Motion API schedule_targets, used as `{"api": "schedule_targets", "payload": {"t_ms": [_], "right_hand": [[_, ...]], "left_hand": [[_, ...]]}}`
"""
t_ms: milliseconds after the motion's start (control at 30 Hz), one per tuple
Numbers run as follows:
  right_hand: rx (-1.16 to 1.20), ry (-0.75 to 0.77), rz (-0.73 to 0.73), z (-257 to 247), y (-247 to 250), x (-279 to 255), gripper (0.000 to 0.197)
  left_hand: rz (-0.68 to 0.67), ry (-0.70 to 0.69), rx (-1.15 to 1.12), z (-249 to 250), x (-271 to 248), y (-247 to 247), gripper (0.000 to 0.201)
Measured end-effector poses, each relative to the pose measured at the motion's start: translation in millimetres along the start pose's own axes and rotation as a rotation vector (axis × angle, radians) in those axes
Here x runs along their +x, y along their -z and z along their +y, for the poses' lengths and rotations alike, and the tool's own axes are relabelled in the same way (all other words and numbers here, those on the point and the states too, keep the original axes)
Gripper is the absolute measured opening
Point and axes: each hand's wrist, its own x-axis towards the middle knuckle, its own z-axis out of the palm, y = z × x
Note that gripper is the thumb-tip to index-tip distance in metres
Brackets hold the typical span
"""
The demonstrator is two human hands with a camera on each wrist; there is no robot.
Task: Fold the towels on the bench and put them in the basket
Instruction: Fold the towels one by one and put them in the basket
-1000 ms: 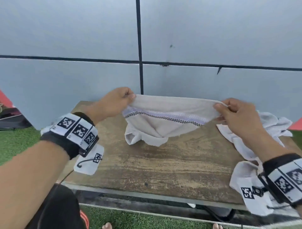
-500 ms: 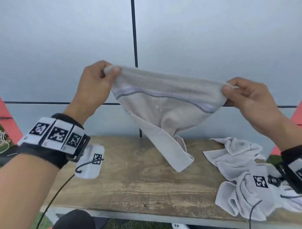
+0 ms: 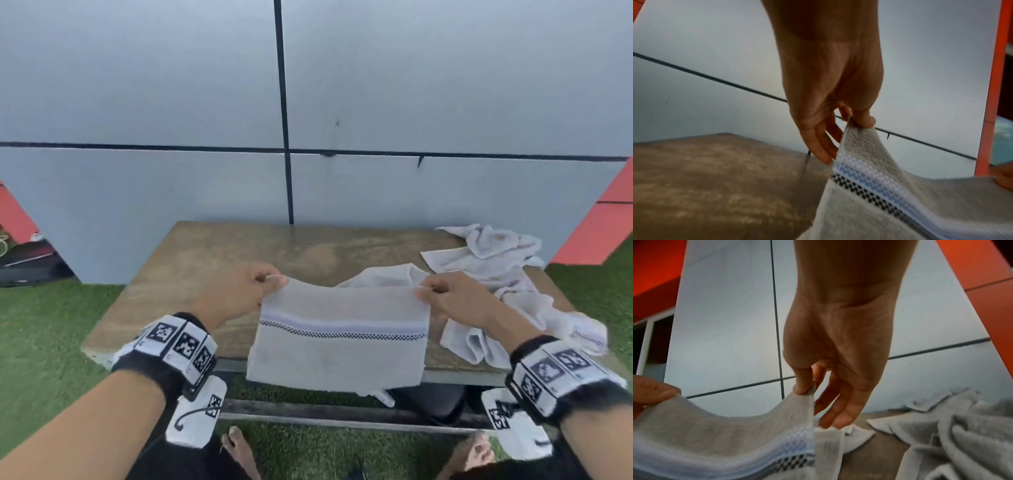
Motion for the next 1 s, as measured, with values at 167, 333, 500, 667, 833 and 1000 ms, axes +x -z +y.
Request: {"api": "schedule_targets", "payload": {"t_ms": [167, 333, 500, 667, 833, 1000], "right_hand": [[-0.101, 0.003, 0.059, 9.1, -45.9, 38.3, 0.027], [-0.237, -0.034, -0.063, 14.3, -74.2, 50.7, 0.026], [-0.158, 0.081, -0.189, 14.4, -83.5, 66.1, 0.035], [0.049, 0.021, -0.123, -9.9, -52.4, 118.8, 0.023], [0.137, 0.078, 0.195, -67.1, 19.0, 202.6, 0.022], [0.171, 0.149, 0.441, -95.6, 64.2, 266.7, 0.035]], "left_hand": [[-0.071, -0.057, 0.117, -11.1, 33.2, -51.5, 0.024], [-0.303, -0.039, 0.387, -26.2, 49.6, -98.7, 0.023], [-0.222, -0.2, 0.336, -26.8, 69.6, -117.8, 0.024], [-0.298, -0.17, 0.32, 6.1, 136.6, -74.6, 0.017], [0.104, -0.186, 0.264, 53.7, 216.0, 0.6, 0.031], [0.472, -0.218, 0.256, 70.4, 256.6, 52.1, 0.025]]}}
